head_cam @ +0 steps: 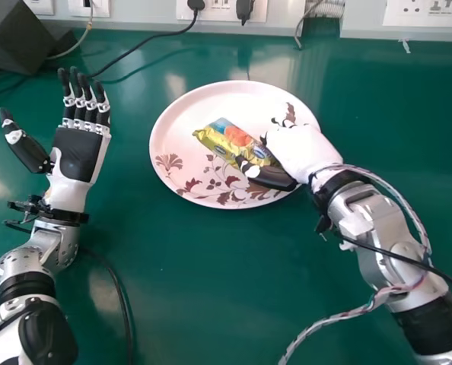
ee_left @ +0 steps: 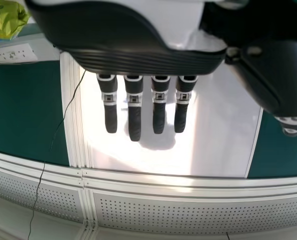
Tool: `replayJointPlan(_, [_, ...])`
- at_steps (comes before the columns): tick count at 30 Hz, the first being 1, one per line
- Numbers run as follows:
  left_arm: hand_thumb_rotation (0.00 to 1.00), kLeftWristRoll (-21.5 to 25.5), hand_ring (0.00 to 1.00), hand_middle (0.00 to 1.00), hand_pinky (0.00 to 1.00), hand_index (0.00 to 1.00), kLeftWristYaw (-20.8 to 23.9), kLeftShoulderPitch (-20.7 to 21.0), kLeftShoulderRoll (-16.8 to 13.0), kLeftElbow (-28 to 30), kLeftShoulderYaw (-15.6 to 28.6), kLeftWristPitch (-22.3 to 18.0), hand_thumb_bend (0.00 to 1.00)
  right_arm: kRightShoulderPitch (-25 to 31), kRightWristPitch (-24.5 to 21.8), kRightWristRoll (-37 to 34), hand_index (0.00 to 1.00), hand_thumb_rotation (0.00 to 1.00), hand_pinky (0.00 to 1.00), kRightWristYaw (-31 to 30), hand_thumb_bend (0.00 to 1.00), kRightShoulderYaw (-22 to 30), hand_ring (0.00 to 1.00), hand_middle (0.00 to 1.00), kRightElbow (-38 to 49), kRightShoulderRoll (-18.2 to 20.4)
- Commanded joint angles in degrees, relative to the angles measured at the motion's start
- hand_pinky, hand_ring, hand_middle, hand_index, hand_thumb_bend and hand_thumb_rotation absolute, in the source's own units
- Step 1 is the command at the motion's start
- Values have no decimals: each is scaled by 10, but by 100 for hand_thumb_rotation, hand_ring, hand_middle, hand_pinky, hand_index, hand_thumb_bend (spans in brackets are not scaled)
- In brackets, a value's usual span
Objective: Pick up biscuit and place it in the plate
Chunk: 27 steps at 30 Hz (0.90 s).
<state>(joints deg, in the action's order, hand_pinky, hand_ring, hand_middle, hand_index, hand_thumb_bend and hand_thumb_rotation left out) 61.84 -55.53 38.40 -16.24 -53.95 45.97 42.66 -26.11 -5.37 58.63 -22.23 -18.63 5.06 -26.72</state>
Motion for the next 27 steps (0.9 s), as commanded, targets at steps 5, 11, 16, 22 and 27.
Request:
replayJointPlan(5, [44, -10, 81, 90, 83, 87, -6, -27, 8, -21, -3, 4, 97, -2, -5, 1, 44, 0, 10, -17, 53, -16, 26, 47, -21, -5])
replayJointPlan(11, [44, -18, 82, 90, 84, 87, -28, -24, 7, -29, -7, -3, 96, -11, -13, 5, 44, 0, 11, -31, 53, -27, 27, 47, -36, -4])
replayJointPlan(16, [45, -18, 82, 91, 84, 87, -28, -26, 9, -20, -7, -1, 95, -16, -15, 0, 44, 0, 10, -44, 53, -35, 27, 47, -44, -5])
replayJointPlan(22, [44, -23, 81, 90, 83, 86, -44, -23, 3, -32, -10, 5, 96, -16, -3, -6, 44, 0, 9, -36, 53, -42, 27, 47, -63, -9])
replayJointPlan(27, [44, -31, 81, 90, 83, 86, -31, -24, 5, -25, -10, -17, 96, -18, 6, -4, 42, 0, 9, -30, 54, -50, 27, 47, -79, -15])
